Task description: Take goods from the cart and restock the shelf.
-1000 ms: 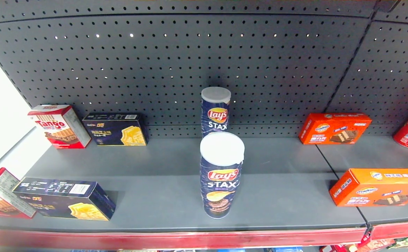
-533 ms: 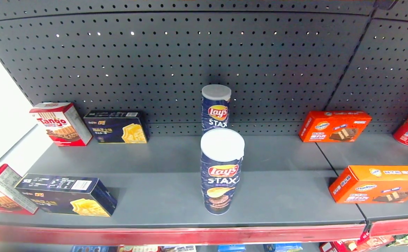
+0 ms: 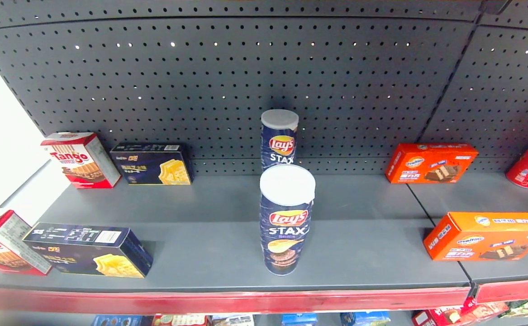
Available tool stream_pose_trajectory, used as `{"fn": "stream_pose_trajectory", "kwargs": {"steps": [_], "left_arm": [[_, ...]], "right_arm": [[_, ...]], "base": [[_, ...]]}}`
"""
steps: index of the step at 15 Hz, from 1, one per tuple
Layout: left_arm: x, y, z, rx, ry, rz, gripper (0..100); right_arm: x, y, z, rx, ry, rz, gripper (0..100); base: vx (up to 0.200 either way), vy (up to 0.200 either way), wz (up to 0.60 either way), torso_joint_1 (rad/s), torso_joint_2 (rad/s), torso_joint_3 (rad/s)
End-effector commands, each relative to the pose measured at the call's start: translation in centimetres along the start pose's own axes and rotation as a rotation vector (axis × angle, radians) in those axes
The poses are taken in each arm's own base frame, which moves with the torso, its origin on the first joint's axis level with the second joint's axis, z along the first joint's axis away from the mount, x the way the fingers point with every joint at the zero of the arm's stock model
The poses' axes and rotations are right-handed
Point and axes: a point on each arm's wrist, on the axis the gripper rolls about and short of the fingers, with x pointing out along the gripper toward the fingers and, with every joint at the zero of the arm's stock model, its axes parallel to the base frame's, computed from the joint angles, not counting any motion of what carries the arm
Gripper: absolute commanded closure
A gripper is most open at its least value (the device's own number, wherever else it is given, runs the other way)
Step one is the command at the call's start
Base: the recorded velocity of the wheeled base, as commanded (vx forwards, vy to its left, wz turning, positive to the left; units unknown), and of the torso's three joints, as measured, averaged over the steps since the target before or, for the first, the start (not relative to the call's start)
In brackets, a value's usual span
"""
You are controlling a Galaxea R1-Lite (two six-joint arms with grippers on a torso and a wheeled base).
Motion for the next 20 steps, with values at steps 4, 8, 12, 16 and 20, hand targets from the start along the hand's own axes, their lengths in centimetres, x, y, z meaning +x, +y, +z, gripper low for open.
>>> {"fn": "stream_pose_trajectory", "kwargs": {"steps": [4, 8, 12, 16, 20], "left_arm": [[0.00, 0.00, -0.01, 0.000, 0.000, 0.000, 0], [0.00, 0.00, -0.01, 0.001, 0.000, 0.000, 0], [0.00, 0.00, -0.01, 0.000, 0.000, -0.001, 0], [0.00, 0.00, -0.01, 0.000, 0.000, 0.000, 0], [0.00, 0.00, -0.01, 0.000, 0.000, 0.000, 0]], "right_arm": [[0.02, 0.00, 0.03, 0.000, 0.000, -0.001, 0], [-0.69, -0.23, -0.24, 0.004, -0.097, 0.091, 0], [-0.63, -0.22, -0.22, 0.003, -0.089, 0.088, 0], [-0.63, -0.22, -0.22, 0.003, -0.089, 0.088, 0], [-0.63, -0.22, -0.22, 0.003, -0.089, 0.088, 0]], "base": [[0.000, 0.000, 0.00, 0.000, 0.00, 0.000], [0.000, 0.000, 0.00, 0.000, 0.00, 0.000], [0.000, 0.000, 0.00, 0.000, 0.00, 0.000], [0.000, 0.000, 0.00, 0.000, 0.00, 0.000], [0.000, 0.000, 0.00, 0.000, 0.00, 0.000]]}}
